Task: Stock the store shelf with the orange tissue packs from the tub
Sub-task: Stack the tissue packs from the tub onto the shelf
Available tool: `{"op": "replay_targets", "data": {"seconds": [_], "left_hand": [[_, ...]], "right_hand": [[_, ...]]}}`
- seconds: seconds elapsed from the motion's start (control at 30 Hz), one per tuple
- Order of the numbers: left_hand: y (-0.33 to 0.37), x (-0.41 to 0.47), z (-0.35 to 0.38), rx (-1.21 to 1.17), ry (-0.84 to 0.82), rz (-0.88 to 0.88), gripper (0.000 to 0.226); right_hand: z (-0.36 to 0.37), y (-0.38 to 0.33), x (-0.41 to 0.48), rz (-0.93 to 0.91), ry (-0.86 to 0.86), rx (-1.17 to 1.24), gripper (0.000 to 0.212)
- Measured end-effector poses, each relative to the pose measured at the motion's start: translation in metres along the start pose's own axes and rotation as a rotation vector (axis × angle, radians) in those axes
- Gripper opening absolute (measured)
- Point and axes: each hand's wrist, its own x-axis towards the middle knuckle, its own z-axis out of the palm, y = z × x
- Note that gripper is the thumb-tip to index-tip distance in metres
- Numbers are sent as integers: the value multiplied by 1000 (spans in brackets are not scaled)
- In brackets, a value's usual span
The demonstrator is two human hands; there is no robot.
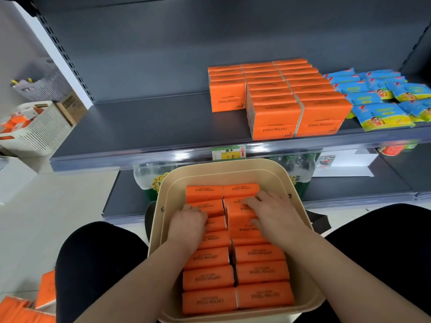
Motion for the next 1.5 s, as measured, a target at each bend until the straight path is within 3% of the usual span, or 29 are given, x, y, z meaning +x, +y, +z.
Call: {"op": "replay_targets", "data": {"seconds": [0.17, 0.33, 0.47, 0.73, 0.93, 1.2, 1.5], "left_hand": [[1, -1, -9, 41, 27, 29, 19], [-4, 6, -49, -84, 99, 75, 10], [-1, 3, -73, -189, -57, 188, 2], [-3, -9, -58, -190, -231, 104, 61], [0, 17, -104, -157, -51, 134, 47], [4, 102, -195, -226, 205, 12, 47], [9, 205, -179, -74, 222, -79, 42]], "right_hand": [[-3, 1, -1, 60, 50, -36, 38], [-5, 0, 2, 98, 74, -74, 37], [-2, -4, 5, 85, 42, -75, 40], [-8, -5, 1, 65, 27, -54, 36], [-61, 14, 13, 85, 196, -117, 40], [-122, 52, 60, 64, 431, -144, 48], [-109, 65, 88, 23, 367, -33, 47]]}}
